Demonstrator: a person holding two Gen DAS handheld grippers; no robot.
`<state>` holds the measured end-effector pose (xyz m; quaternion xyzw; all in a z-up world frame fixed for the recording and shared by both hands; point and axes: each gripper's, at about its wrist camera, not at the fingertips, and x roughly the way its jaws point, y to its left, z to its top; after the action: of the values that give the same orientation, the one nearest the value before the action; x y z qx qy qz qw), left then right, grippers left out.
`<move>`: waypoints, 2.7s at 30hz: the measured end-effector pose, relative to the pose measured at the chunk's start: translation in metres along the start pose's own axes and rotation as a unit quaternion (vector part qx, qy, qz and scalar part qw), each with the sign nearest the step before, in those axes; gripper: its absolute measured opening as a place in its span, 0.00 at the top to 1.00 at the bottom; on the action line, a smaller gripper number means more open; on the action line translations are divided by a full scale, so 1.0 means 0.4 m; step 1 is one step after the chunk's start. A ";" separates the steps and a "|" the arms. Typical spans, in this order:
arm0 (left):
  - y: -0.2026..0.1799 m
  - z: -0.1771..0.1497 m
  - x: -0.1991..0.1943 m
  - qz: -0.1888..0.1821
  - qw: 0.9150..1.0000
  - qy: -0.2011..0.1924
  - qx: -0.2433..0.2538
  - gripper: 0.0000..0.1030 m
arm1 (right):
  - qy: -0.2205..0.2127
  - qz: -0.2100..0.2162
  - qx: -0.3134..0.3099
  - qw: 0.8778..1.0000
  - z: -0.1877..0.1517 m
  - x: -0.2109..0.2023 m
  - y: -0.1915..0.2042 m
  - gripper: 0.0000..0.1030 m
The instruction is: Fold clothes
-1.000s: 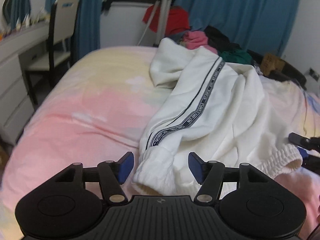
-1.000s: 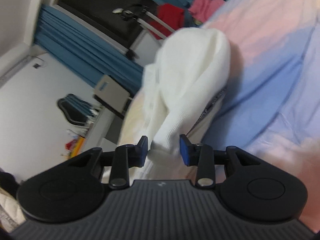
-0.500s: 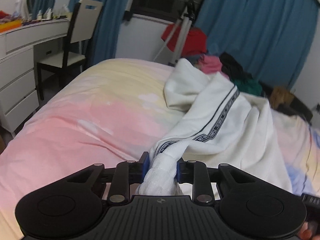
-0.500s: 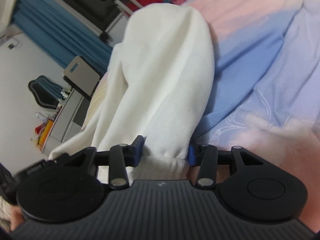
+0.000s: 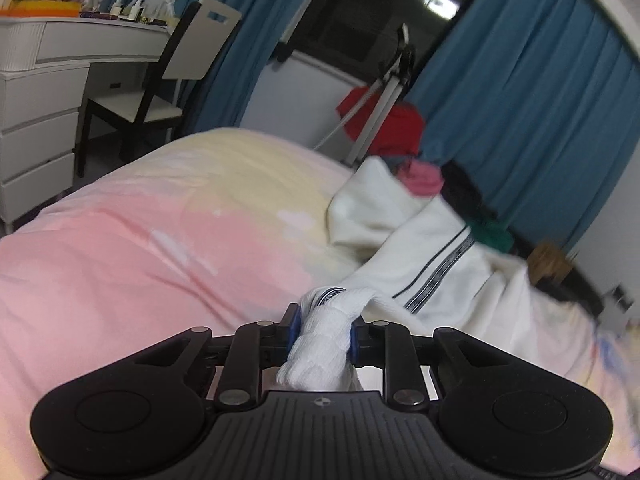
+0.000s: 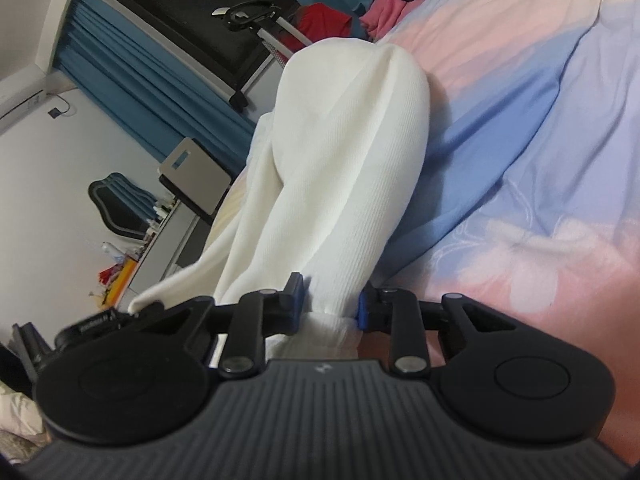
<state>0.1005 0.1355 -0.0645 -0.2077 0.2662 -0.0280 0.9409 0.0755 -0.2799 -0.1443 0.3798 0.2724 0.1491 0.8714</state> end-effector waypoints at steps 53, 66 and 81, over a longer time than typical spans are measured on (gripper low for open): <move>0.279 0.482 0.193 0.219 0.973 -0.033 0.058 0.28 | 0.231 0.161 -0.099 0.954 -0.287 0.470 0.558 0.16; -0.029 0.324 -0.130 0.141 0.977 -0.061 0.146 0.14 | 0.089 0.043 -0.226 0.969 -0.013 0.001 0.429 0.16; -0.570 0.045 0.220 0.026 0.961 -0.030 0.275 0.31 | -0.081 -0.150 -0.240 0.956 0.109 -0.106 0.208 0.16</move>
<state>0.1983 -0.0800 -0.0012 0.0650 0.2247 -0.0693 0.9698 0.0624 -0.2697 -0.0428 0.1247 0.2107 0.0464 0.9685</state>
